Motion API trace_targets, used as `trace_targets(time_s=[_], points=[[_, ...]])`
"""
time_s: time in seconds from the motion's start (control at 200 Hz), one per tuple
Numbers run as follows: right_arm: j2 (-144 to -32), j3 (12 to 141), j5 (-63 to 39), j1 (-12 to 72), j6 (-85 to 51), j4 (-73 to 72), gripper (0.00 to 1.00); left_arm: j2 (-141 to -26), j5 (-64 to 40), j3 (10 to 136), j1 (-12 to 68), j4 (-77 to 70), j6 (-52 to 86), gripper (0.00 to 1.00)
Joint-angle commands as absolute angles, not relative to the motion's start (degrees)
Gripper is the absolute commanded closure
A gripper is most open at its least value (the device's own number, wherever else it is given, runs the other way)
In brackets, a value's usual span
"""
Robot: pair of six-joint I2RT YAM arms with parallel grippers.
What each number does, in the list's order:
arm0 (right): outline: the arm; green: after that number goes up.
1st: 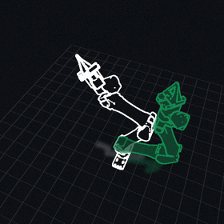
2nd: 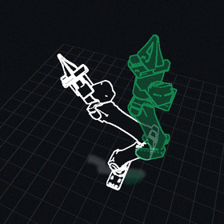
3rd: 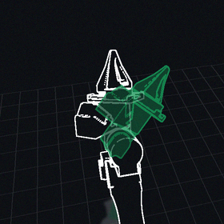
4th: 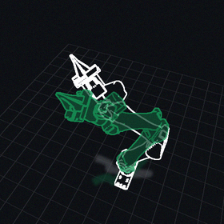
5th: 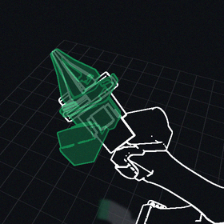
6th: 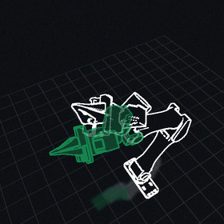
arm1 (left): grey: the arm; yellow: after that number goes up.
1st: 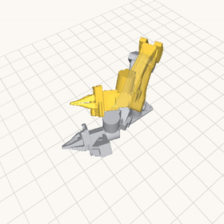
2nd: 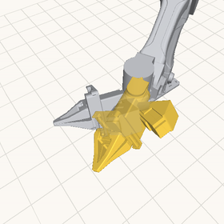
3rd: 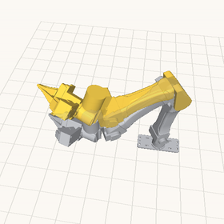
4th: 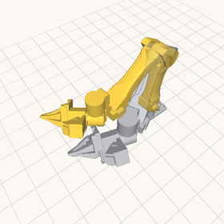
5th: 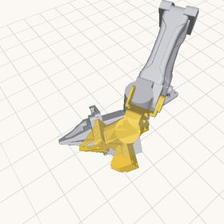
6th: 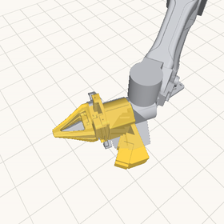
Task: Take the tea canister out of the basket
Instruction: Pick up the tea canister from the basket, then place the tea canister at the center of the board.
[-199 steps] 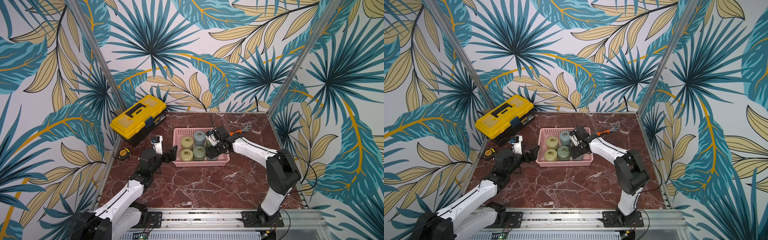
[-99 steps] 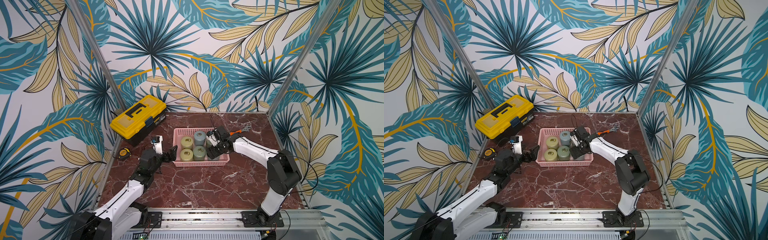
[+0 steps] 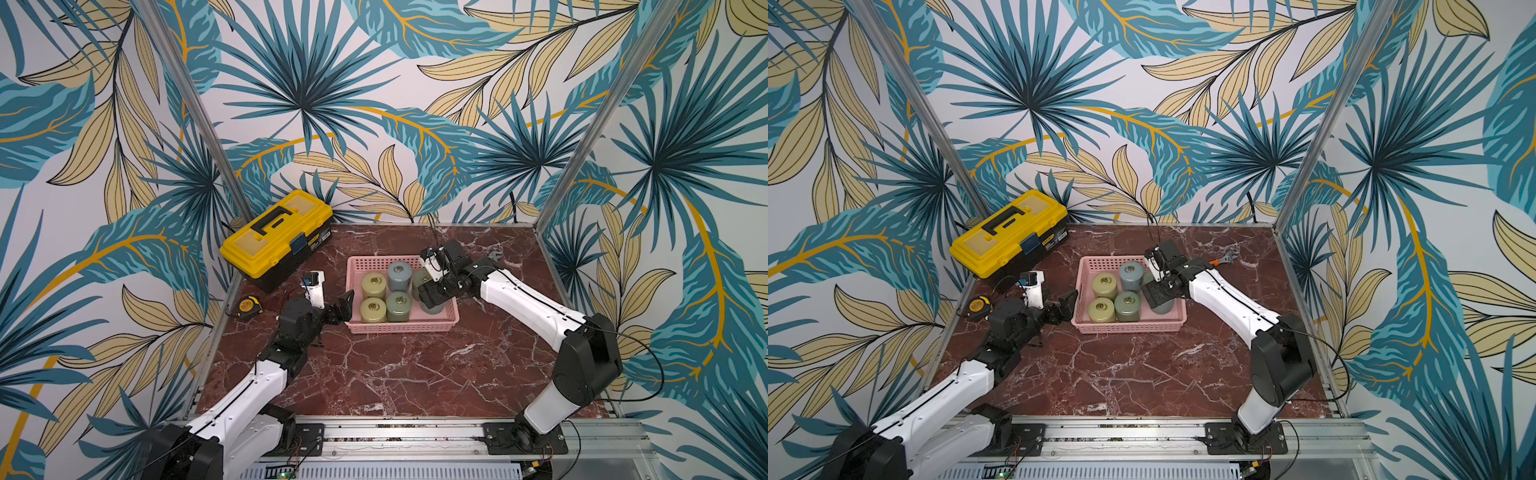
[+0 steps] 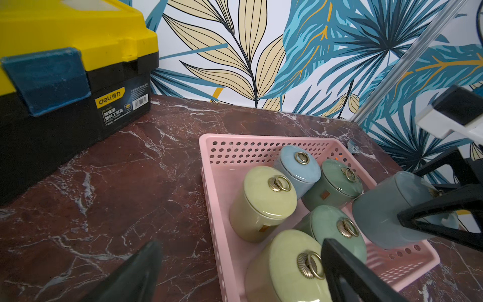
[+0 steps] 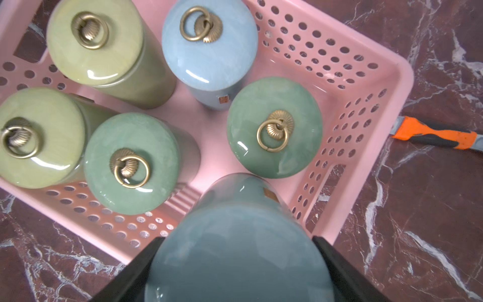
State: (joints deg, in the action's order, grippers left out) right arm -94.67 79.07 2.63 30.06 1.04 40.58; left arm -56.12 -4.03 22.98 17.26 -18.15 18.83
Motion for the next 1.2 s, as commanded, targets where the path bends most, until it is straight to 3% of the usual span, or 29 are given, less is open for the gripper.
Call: trace_targets(time_s=[0.0,0.646,0.951,1.197], points=[[-91.4,81.0,4.0,30.5,0.0,41.5,0.53,-55.2,-3.8,21.9,17.1,-18.6,18.4,0.0],[-82.2,75.1,7.4,38.2,-5.4,43.8,0.56,-55.0,-3.7,21.8,17.1,-18.5,18.5,0.0],[-77.2,70.0,10.6,45.7,-10.6,43.6,0.57,-54.6,-3.5,21.7,17.0,-18.5,18.4,0.0],[-76.0,65.1,14.3,56.2,-15.9,41.9,0.58,-54.6,-3.4,21.6,17.0,-18.5,18.4,0.0]])
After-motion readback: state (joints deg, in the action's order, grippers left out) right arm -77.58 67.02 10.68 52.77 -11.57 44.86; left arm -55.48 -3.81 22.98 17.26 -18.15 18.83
